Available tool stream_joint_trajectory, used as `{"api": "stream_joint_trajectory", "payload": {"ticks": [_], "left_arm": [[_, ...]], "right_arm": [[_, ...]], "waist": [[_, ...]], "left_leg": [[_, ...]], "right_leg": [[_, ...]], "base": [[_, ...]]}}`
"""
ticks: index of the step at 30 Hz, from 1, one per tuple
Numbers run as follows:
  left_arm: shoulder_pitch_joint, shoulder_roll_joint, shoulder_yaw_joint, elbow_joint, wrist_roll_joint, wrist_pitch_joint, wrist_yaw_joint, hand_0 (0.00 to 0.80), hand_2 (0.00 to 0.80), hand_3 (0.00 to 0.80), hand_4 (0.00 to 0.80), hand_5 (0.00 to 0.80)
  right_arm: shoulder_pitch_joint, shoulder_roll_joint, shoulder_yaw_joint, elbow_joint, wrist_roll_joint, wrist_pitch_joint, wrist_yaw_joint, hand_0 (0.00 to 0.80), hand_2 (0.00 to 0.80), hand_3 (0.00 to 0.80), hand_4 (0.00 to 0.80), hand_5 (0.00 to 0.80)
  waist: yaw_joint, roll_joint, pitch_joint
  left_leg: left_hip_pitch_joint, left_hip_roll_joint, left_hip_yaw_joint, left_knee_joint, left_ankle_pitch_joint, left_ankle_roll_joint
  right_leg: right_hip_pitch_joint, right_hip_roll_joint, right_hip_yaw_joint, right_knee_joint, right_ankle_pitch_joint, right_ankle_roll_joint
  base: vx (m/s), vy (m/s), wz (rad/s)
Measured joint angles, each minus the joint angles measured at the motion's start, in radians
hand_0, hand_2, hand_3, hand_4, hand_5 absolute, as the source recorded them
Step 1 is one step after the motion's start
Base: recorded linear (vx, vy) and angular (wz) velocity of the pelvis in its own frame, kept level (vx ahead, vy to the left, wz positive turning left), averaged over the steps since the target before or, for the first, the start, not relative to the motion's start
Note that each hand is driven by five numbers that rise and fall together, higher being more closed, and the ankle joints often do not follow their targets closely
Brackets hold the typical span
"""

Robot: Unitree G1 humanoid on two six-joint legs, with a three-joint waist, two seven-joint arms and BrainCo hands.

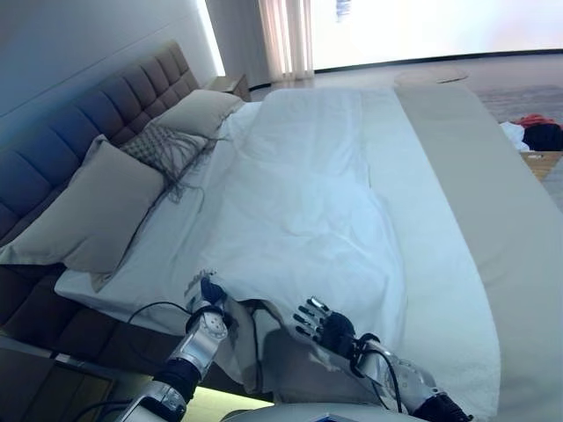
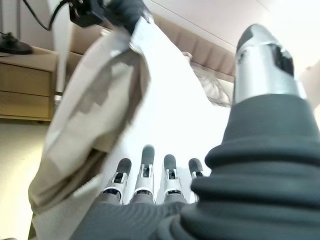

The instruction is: Make the bed neatly

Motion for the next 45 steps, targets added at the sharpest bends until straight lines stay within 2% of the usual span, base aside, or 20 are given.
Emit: {"api": "stream_joint_trajectory", "payload": {"ticks": [8, 13, 20, 25, 29, 34, 38, 42, 45], "left_arm": [[0.003, 0.020, 0.058, 0.066, 0.034, -0.020, 0.012, 0.800, 0.800, 0.800, 0.800, 0.800], [0.013, 0.057, 0.141, 0.104, 0.062, -0.041, 0.015, 0.800, 0.800, 0.800, 0.800, 0.800], [0.056, 0.119, 0.260, 0.167, 0.067, -0.087, 0.015, 0.800, 0.800, 0.800, 0.800, 0.800], [0.068, 0.198, 0.310, 0.208, 0.055, -0.104, 0.011, 0.800, 0.800, 0.800, 0.800, 0.800], [0.080, 0.269, 0.387, 0.252, 0.014, -0.110, -0.015, 0.800, 0.800, 0.800, 0.800, 0.800], [0.099, 0.375, 0.494, 0.314, -0.085, -0.140, -0.082, 0.800, 0.800, 0.800, 0.800, 0.800], [0.088, 0.455, 0.552, 0.358, -0.153, -0.150, -0.151, 0.800, 0.800, 0.800, 0.800, 0.800], [0.088, 0.506, 0.574, 0.397, -0.169, -0.150, -0.208, 0.800, 0.800, 0.800, 0.800, 0.800], [0.089, 0.505, 0.591, 0.413, -0.181, -0.150, -0.228, 0.800, 0.800, 0.800, 0.800, 0.800]], "right_arm": [[0.029, -0.011, -0.183, -0.001, 0.002, -0.102, 0.040, 0.000, 0.000, 0.000, 0.000, 0.000], [0.057, -0.018, -0.301, 0.001, -0.016, -0.123, 0.039, 0.000, 0.000, 0.000, 0.000, 0.000], [0.087, -0.039, -0.412, 0.079, -0.019, -0.125, 0.035, 0.000, 0.000, 0.000, 0.000, 0.000], [0.087, -0.055, -0.425, 0.108, -0.019, -0.125, 0.044, 0.000, 0.000, 0.000, 0.000, 0.000], [0.087, -0.063, -0.424, 0.112, -0.019, -0.126, 0.052, 0.000, 0.000, 0.000, 0.000, 0.000], [0.086, -0.068, -0.424, 0.112, -0.019, -0.136, 0.060, 0.000, 0.000, 0.000, 0.000, 0.000], [0.086, -0.069, -0.417, 0.112, -0.017, -0.143, 0.070, 0.000, 0.000, 0.000, 0.000, 0.000], [0.082, -0.067, -0.386, 0.111, -0.014, -0.147, 0.067, 0.000, 0.000, 0.000, 0.000, 0.000], [0.082, -0.067, -0.378, 0.111, -0.003, -0.149, 0.047, 0.000, 0.000, 0.000, 0.000, 0.000]], "waist": [[-0.030, -0.004, 0.012], [-0.055, 0.002, 0.015], [-0.057, 0.019, 0.016], [-0.055, 0.028, 0.016], [-0.053, 0.041, 0.013], [-0.051, 0.040, 0.011], [-0.051, 0.035, 0.003], [-0.050, 0.028, -0.005], [-0.049, 0.028, -0.006]], "left_leg": [[0.001, 0.004, 0.002, 0.000, 0.000, 0.000], [0.010, 0.005, 0.004, -0.001, 0.000, 0.000], [0.034, 0.010, 0.003, -0.001, 0.006, 0.001], [0.034, 0.009, 0.001, -0.002, 0.021, -0.008], [0.024, 0.010, -0.002, -0.005, 0.024, -0.008], [0.014, 0.012, -0.003, -0.007, 0.024, -0.008], [0.000, 0.015, -0.006, -0.007, 0.024, -0.008], [-0.002, 0.022, -0.029, -0.006, 0.024, -0.008], [-0.002, 0.025, -0.031, -0.004, 0.024, -0.008]], "right_leg": [[-0.006, 0.009, 0.014, -0.009, 0.004, -0.006], [-0.011, 0.013, 0.027, -0.014, 0.008, -0.012], [-0.004, 0.012, 0.025, -0.015, 0.009, -0.015], [0.007, 0.009, 0.013, -0.027, 0.009, -0.015], [0.006, 0.009, 0.003, -0.029, 0.010, -0.017], [0.005, 0.010, -0.007, -0.033, 0.011, -0.018], [0.004, 0.012, -0.018, -0.040, 0.011, -0.019], [0.010, 0.018, -0.033, -0.049, 0.014, -0.022], [0.014, 0.022, -0.035, -0.052, 0.016, -0.025]], "base": [[0.008, 0.006, -0.06], [0.029, 0.033, -0.16], [0.004, 0.041, -0.17], [-0.026, 0.043, 0.07], [-0.023, 0.023, 0.07], [-0.013, 0.010, 0.05], [-0.010, 0.018, 0.05], [0.006, 0.040, 0.03], [0.003, 0.009, -0.01]]}}
